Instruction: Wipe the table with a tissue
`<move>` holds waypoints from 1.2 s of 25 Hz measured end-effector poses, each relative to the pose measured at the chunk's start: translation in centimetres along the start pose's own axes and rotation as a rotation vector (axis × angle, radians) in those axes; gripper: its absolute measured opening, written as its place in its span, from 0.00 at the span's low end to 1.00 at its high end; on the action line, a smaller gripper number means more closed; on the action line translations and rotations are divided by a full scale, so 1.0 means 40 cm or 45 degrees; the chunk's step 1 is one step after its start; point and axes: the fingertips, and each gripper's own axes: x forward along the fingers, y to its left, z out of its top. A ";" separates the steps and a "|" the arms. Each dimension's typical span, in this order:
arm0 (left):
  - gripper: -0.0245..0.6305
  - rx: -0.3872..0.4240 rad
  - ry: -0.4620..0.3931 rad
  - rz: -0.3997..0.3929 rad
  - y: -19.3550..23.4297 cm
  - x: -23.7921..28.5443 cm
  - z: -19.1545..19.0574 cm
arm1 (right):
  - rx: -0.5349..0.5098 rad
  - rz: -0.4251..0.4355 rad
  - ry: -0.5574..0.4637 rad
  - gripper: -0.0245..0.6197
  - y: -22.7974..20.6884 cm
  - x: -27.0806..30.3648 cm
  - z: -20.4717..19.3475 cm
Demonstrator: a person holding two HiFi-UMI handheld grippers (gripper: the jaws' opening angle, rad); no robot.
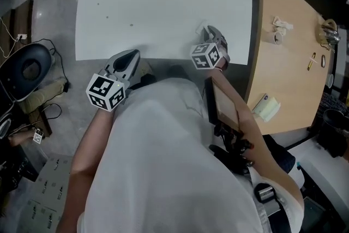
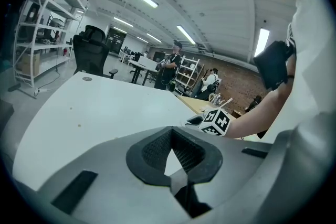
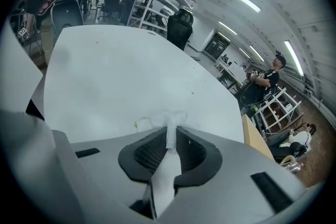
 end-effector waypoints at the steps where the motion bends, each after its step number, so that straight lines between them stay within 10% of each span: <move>1: 0.05 0.004 0.001 -0.007 0.002 -0.002 0.000 | 0.005 -0.003 -0.001 0.12 0.009 -0.003 0.004; 10: 0.05 0.044 -0.015 -0.048 0.032 -0.026 0.017 | -0.023 0.113 -0.067 0.12 0.127 -0.028 0.079; 17: 0.05 0.055 -0.055 -0.078 0.043 -0.038 0.035 | 0.154 0.601 -0.168 0.12 0.237 -0.081 0.130; 30: 0.05 0.059 -0.030 -0.187 0.031 -0.038 -0.001 | 0.796 0.465 -0.191 0.12 0.150 -0.179 0.006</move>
